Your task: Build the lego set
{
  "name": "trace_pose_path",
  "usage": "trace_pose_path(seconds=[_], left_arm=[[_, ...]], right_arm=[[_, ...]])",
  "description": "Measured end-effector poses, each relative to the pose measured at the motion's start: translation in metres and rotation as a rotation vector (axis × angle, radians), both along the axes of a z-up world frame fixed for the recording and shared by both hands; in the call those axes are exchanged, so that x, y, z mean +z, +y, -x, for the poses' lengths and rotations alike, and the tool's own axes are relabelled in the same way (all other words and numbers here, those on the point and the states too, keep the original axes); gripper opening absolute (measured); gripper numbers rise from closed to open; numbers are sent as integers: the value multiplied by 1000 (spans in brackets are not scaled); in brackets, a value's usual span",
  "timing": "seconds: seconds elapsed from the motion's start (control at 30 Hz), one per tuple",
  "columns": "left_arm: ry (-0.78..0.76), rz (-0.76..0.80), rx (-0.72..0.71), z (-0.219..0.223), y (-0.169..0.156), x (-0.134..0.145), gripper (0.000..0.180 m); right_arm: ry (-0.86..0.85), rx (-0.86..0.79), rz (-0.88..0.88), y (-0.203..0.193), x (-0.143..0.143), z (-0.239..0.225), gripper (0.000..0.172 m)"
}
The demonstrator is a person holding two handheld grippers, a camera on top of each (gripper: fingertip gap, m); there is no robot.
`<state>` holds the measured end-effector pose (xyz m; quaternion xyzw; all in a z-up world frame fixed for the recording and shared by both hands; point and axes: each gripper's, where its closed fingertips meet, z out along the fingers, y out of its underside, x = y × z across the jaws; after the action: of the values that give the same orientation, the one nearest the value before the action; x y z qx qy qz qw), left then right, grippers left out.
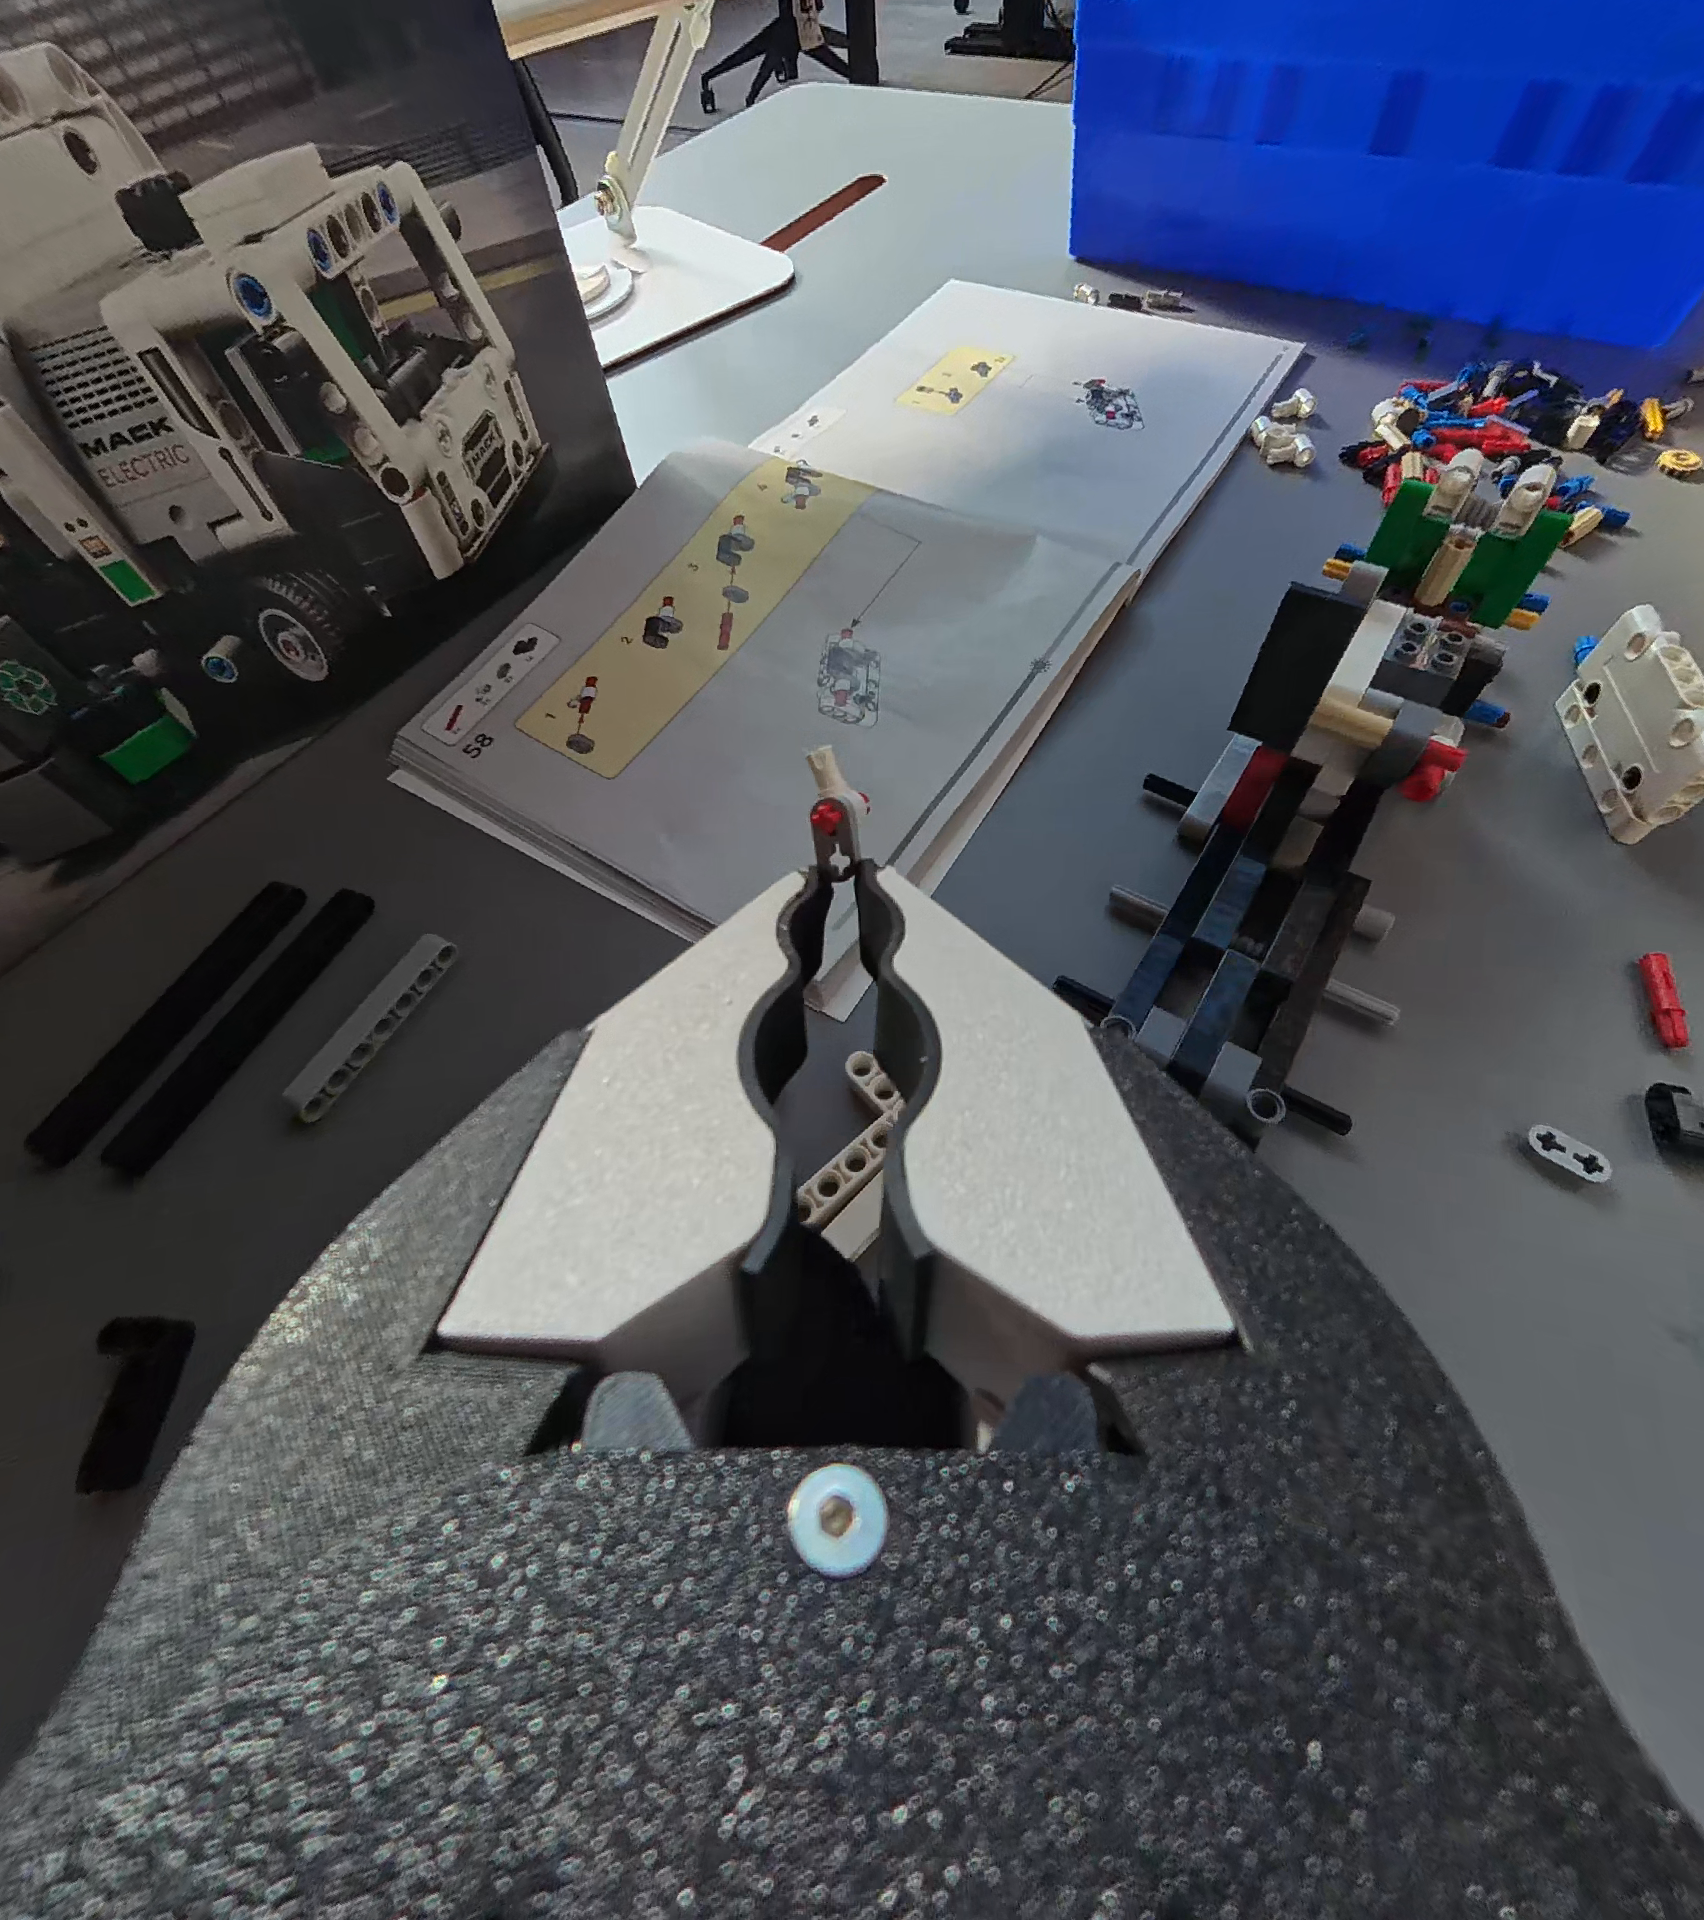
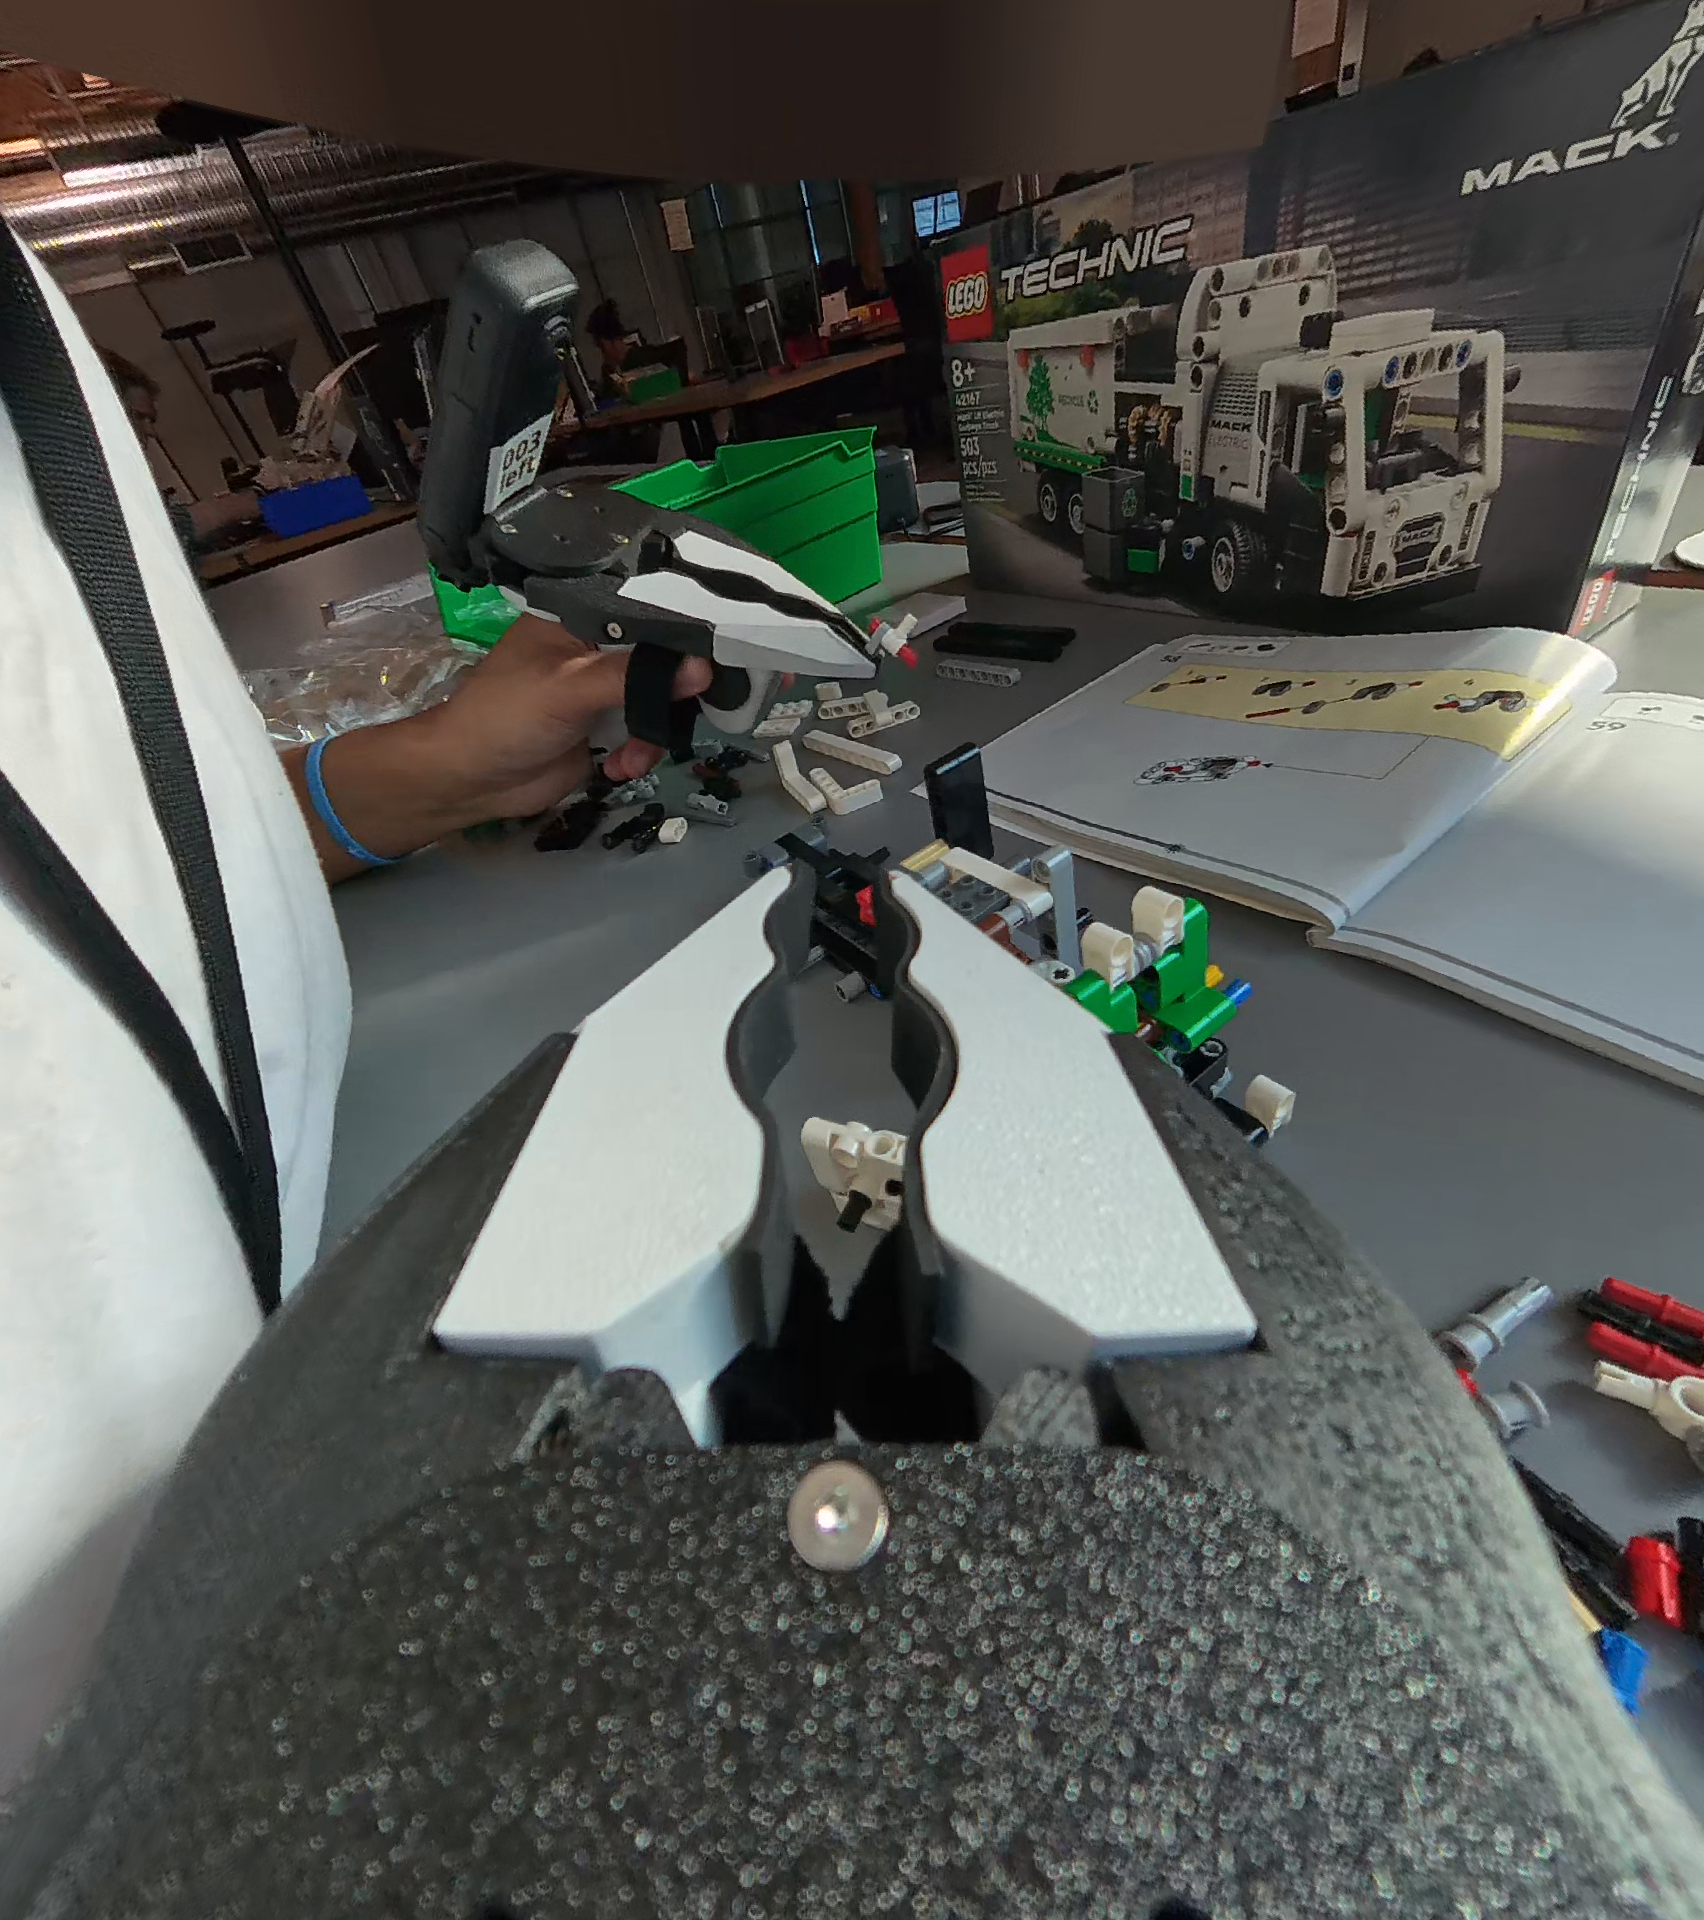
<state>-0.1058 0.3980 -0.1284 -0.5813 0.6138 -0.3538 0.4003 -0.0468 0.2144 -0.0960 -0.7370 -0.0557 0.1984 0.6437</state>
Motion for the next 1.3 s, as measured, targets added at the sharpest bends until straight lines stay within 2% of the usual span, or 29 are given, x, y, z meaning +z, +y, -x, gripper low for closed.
trace_pose_path(seconds=[0.23, 0.6, 0.83, 0.93, 1.03, 1.13, 1.3], left_arm=[[-9, 79, 20, 2, 8, 2, 4], [23, -14, -19, 1, -1, -5, 3], [34, 16, -38, -1, -6, -8, 3], [15, 14, -43, -3, -11, 0, 3], [-8, -7, -79, -5, -32, 13, 3], [24, -7, -148, -1, -74, 13, 2], [107, 25, -216, 16, -154, -11, 3]], right_arm=[[18, -49, 14, 2, -2, -8, 10], [15, -62, 22, 1, -3, -9, 10], [-8, -100, 11, 1, -2, -14, 10], [-22, -103, 16, 2, -3, -13, 11], [-33, -91, 16, 1, -3, -10, 11], [-21, -83, 4, -1, -1, -7, 12], [45, 77, 52, -9, -3, 36, 15]])
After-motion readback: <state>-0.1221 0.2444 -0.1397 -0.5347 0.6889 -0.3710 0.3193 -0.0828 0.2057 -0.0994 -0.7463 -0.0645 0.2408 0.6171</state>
